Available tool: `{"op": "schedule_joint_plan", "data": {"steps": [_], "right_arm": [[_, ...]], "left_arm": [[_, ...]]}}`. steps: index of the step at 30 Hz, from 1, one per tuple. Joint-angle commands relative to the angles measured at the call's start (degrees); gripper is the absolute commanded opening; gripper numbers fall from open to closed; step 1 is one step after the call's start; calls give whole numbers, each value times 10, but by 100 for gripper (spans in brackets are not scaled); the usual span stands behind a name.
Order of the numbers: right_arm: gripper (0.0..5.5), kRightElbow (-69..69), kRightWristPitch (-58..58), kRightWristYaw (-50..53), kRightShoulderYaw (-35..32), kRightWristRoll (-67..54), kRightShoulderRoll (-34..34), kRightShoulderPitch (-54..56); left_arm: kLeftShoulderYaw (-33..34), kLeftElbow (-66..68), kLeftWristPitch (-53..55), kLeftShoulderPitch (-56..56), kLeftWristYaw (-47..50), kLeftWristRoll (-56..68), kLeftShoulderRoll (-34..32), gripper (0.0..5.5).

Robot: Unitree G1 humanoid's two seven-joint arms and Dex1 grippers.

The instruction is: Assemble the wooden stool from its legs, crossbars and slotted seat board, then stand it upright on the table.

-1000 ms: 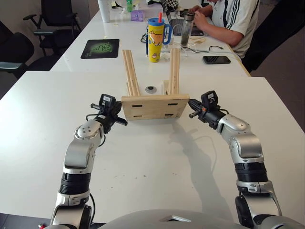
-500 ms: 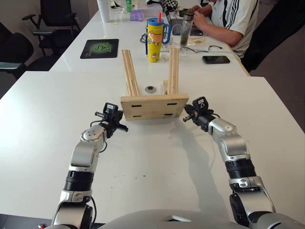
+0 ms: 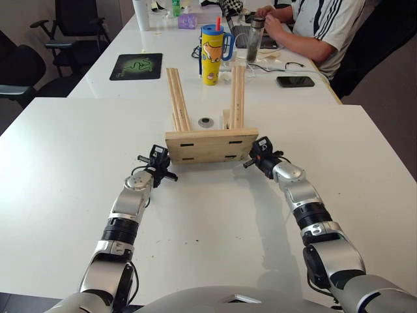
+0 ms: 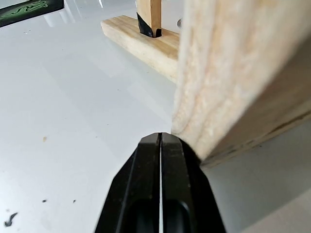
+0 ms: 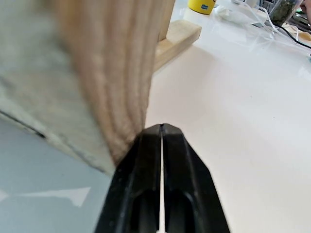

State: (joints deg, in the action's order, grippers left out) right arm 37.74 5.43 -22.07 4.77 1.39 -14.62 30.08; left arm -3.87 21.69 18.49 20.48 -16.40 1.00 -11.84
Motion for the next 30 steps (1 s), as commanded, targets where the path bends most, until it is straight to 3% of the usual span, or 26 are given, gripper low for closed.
{"op": "schedule_joint_plan", "data": {"steps": [1,11,22,30], "right_arm": [[0,-9,-15,-22,12,-4,22,0],[0,-168,38,-56,20,-52,49,-5],[0,-368,180,-33,-31,-101,47,80],[0,-393,216,-19,-58,-113,47,116]], "left_arm": [[-16,-6,-1,-9,-13,-1,15,1],[-28,-169,50,28,-35,32,35,1],[-10,-366,166,114,-19,67,57,1],[16,-360,184,150,-16,65,51,1]]}}
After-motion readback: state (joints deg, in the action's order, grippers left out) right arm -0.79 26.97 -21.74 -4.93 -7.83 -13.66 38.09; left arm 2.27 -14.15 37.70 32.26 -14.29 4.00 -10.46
